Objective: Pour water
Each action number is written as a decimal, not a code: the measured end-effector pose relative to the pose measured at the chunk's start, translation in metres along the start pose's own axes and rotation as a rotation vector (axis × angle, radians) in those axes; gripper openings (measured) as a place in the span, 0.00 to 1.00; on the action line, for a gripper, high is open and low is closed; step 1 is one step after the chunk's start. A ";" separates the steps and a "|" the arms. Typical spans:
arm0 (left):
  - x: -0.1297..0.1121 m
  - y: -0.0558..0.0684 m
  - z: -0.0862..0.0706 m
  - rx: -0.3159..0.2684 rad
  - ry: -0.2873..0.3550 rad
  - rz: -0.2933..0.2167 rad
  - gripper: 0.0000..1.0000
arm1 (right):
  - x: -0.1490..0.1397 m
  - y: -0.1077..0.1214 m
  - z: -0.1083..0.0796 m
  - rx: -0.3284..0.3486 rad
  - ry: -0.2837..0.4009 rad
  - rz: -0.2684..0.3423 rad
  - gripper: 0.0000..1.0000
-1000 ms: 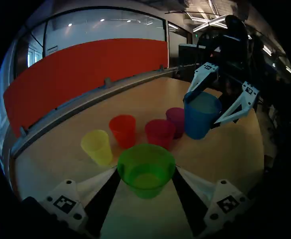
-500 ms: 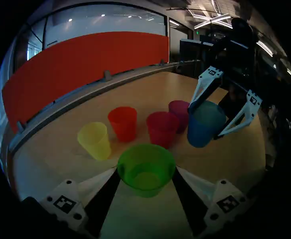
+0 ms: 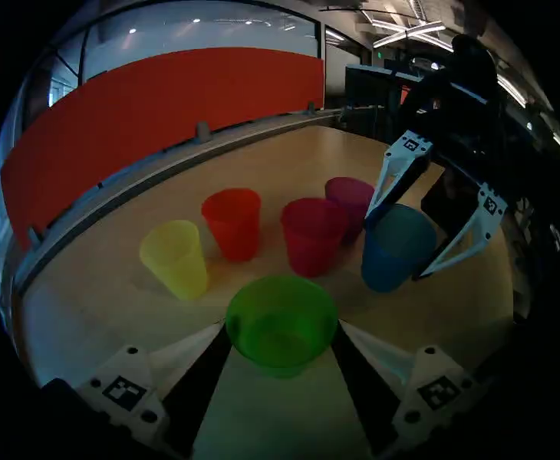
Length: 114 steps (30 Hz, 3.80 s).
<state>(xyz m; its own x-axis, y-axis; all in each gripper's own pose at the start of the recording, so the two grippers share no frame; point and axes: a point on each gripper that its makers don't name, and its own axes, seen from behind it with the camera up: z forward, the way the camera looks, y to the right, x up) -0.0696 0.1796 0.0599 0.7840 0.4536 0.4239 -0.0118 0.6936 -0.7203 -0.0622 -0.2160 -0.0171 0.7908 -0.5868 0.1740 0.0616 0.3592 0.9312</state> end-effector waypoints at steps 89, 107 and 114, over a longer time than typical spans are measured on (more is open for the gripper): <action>-0.056 -0.029 -0.050 0.170 -0.003 -0.136 0.91 | -0.073 0.011 -0.056 -0.200 -0.013 0.185 0.98; -0.043 -0.055 -0.099 0.347 0.152 -0.209 0.91 | -0.061 0.049 -0.115 -0.462 0.115 0.287 0.98; -0.029 -0.066 -0.128 0.432 0.246 -0.238 0.91 | -0.039 0.058 -0.140 -0.558 0.207 0.310 0.97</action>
<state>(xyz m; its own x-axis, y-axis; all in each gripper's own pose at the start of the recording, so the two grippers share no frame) -0.0124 0.0487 0.0246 0.9175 0.1479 0.3693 -0.0295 0.9510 -0.3076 -0.0041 -0.0703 -0.0147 0.9199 -0.2644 0.2897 0.0741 0.8426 0.5335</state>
